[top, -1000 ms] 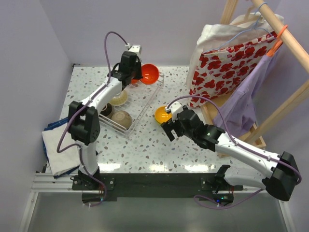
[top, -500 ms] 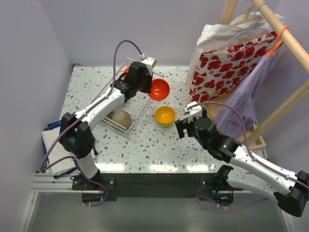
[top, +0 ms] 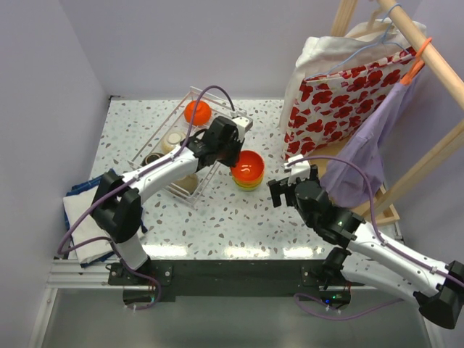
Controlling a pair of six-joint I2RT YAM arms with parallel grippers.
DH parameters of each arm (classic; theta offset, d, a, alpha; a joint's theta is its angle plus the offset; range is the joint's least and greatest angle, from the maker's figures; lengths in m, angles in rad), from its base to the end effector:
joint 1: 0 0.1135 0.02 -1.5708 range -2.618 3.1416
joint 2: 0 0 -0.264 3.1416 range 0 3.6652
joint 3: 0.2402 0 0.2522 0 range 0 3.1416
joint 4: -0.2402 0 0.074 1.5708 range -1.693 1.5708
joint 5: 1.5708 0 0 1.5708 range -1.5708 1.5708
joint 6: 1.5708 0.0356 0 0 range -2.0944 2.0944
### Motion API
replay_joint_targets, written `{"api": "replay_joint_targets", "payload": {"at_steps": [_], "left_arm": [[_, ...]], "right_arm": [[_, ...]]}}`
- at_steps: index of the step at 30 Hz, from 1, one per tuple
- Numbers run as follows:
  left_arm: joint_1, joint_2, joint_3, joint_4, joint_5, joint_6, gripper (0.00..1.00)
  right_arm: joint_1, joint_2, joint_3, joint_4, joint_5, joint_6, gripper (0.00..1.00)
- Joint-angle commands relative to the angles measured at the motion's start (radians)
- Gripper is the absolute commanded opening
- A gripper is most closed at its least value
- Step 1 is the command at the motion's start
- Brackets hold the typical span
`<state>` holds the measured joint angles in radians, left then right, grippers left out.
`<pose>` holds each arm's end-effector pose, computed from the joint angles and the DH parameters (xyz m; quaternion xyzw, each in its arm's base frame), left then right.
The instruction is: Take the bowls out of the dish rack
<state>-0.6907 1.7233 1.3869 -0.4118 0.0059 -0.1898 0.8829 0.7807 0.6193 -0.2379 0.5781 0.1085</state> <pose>0.3016 -0.2496 0.2756 0.2283 0.8877 -0.1728 0.3605 0.1290 0.1263 0.2788 -0.1557 0.7991 0.0431 0.5791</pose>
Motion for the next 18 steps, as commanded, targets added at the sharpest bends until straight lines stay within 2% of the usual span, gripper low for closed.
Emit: {"api": "replay_joint_targets", "payload": {"at_steps": [1,14,18], "left_arm": [[-0.003,-0.007,-0.002,0.113,0.011,-0.022,0.0],[-0.004,0.073,-0.02,0.174,-0.053,-0.069,0.0],[-0.003,0.091,-0.031,0.183,-0.05,-0.06,0.04]], "right_arm": [[-0.001,0.006,0.007,0.055,0.011,0.02,0.99],[-0.001,-0.003,-0.009,0.048,0.011,0.013,0.99],[0.001,-0.004,-0.016,0.048,0.009,0.017,0.99]]}}
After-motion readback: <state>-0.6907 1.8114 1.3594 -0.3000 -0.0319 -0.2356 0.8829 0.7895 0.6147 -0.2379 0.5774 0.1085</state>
